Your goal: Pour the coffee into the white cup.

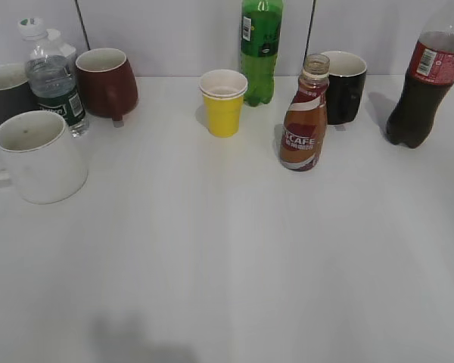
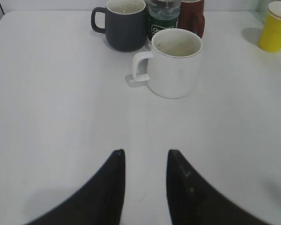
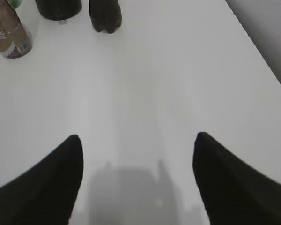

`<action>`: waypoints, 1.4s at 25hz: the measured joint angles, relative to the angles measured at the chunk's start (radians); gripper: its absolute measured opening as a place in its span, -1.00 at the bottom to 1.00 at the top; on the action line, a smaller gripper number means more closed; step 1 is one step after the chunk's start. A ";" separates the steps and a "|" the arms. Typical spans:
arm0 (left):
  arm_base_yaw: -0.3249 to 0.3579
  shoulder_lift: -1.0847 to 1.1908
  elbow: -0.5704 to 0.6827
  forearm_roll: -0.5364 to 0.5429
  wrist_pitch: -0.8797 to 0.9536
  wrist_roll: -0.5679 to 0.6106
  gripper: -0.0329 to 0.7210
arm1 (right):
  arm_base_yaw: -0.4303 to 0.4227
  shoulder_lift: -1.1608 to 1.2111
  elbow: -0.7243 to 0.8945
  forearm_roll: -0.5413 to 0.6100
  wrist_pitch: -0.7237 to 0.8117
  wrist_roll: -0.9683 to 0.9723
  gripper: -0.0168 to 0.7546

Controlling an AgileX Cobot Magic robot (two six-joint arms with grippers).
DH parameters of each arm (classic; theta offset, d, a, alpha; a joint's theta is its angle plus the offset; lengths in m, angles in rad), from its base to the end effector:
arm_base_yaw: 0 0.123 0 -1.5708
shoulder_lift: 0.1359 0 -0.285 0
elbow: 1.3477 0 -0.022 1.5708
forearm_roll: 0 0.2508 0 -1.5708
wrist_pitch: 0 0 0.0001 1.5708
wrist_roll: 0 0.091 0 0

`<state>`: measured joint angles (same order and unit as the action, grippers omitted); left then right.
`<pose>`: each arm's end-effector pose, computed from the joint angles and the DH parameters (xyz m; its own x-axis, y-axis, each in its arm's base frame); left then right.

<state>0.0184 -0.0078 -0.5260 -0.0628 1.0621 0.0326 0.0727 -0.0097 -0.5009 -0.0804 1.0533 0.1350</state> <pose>-0.0092 -0.0052 0.2844 -0.4260 -0.0059 -0.9047 0.0321 0.9993 -0.0216 -0.0058 -0.0068 0.2783 -0.4365 0.0632 -0.8975 0.0317 0.9980 0.0549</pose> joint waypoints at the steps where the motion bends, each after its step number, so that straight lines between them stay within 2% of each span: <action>1: 0.000 0.000 0.000 0.000 0.000 0.000 -0.28 | 0.000 0.000 0.000 0.000 0.000 0.000 0.52; 23: 0.001 0.034 -0.009 0.000 -0.027 0.000 -0.28 | 0.000 0.000 0.000 0.000 0.000 0.000 0.52; 35: 0.001 0.320 -0.022 0.000 -0.500 0.000 -0.28 | 0.000 0.000 0.000 0.000 0.000 0.000 0.52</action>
<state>0.0191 0.3123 -0.5478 -0.0628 0.5622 0.0326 0.0727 -0.0097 -0.5009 -0.0804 1.0533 0.1350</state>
